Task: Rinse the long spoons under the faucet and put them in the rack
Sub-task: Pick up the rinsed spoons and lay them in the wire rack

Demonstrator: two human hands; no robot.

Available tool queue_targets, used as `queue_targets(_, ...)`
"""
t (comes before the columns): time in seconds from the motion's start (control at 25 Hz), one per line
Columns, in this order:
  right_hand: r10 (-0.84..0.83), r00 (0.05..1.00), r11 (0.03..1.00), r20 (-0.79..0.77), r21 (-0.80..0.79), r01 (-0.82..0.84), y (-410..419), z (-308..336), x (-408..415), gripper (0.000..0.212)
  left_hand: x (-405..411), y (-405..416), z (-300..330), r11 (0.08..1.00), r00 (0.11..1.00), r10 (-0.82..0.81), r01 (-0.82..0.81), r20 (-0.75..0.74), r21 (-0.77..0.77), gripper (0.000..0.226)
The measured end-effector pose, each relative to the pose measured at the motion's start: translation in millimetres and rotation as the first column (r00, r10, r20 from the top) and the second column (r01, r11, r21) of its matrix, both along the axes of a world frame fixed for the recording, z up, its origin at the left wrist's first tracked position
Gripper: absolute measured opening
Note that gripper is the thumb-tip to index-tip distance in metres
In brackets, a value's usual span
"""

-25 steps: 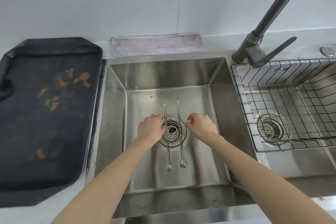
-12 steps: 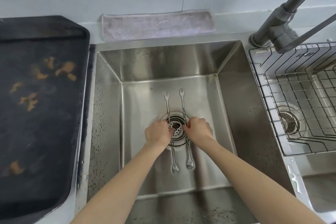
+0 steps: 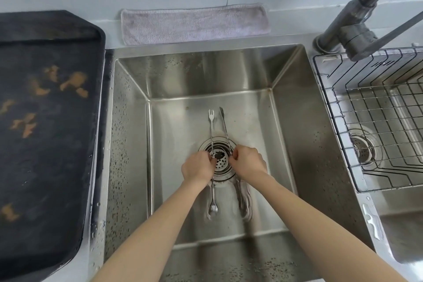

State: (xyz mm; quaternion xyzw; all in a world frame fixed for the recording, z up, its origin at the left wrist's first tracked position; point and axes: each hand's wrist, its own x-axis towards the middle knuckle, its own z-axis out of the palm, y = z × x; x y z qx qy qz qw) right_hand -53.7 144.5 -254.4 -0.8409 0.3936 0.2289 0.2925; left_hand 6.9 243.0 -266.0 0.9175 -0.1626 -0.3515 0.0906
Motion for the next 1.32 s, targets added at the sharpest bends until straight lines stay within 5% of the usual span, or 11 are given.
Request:
queue_targets(0.72, -0.057, 0.921, 0.995, 0.385, -0.05, 0.083, -28.2, 113.8, -8.9, 0.018, 16.0, -4.8, 100.8, 0.936, 0.989, 0.115, -0.076, 0.093, -0.343, 0.025)
queue_targets(1.32, 0.268, 0.806, 0.928, 0.528, -0.366, -0.069, -126.4, 212.6, -94.2, 0.015, -43.6, -60.6, 171.6, 0.844, 0.968, 0.154, -0.025, 0.197, -0.535, 0.016)
